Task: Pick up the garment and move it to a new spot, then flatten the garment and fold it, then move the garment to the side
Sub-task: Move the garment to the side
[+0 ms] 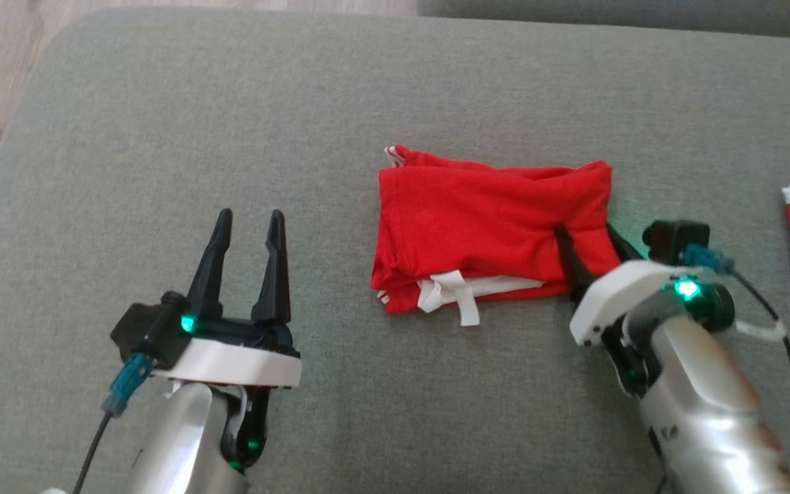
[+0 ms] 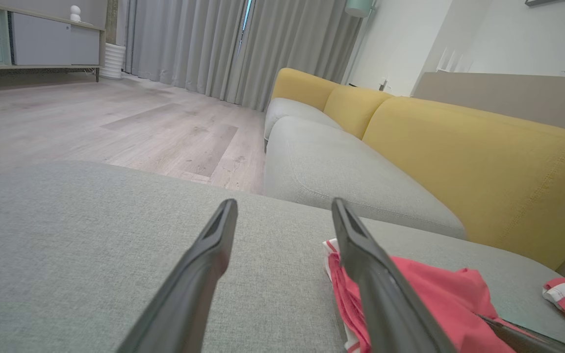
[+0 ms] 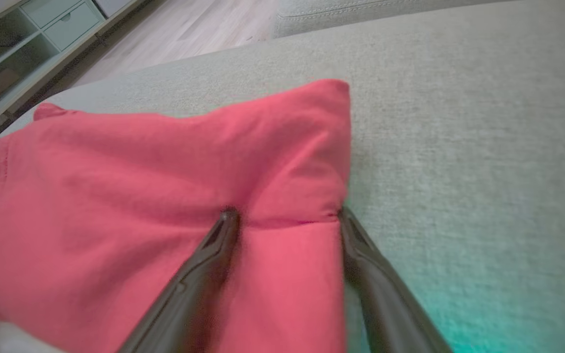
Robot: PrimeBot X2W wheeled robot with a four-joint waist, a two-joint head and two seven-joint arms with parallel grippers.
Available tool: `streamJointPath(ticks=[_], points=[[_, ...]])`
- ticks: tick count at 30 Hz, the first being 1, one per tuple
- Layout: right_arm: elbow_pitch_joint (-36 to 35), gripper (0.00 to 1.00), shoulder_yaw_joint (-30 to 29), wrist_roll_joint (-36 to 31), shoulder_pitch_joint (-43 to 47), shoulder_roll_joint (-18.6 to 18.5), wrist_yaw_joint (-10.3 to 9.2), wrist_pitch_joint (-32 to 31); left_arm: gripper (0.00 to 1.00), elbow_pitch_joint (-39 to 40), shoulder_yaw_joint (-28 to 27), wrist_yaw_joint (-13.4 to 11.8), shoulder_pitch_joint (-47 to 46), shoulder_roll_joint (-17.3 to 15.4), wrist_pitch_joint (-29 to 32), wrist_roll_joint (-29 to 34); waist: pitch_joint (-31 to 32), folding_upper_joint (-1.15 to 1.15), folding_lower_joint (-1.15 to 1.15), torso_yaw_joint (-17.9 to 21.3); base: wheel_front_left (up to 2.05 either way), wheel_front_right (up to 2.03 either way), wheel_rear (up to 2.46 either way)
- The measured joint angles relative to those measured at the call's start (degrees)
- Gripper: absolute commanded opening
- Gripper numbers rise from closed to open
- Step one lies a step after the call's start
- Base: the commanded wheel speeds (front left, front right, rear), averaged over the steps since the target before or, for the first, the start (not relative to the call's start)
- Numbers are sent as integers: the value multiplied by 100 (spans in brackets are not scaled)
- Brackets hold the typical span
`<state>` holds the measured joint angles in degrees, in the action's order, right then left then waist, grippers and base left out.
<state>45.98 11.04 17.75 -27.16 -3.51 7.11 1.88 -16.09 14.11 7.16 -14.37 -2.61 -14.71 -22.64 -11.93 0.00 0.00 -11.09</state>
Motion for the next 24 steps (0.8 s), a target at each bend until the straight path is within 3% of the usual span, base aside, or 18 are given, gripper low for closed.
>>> streamJointPath(ticks=[3,4,5,9,13,19,24], points=[[231,100,194,110,-277,-47,0,-12,100,-2,41,0,-53,2,0,-8,-75,0,0,-56,0,0,0],[314,40,245,94,-362,-52,0,-2,100,-2,41,0,-70,2,0,-8,-93,0,0,-62,0,0,0],[390,0,286,86,-431,-53,0,22,100,-2,38,0,-75,1,0,-8,-106,0,0,-61,0,0,0],[683,0,412,-205,-603,-21,0,375,100,-16,29,0,-77,2,0,-7,-115,0,0,-6,0,0,0],[893,0,447,-1025,-723,-62,0,935,100,-12,33,0,-112,2,0,-5,-64,0,0,160,0,0,0],[608,0,367,-1762,-954,-414,0,1159,100,44,104,-2,-254,2,0,-5,8,0,0,483,0,0,0],[183,0,371,-1904,-990,-857,0,1179,100,144,390,-13,-407,4,0,-8,48,0,0,862,0,0,0]])
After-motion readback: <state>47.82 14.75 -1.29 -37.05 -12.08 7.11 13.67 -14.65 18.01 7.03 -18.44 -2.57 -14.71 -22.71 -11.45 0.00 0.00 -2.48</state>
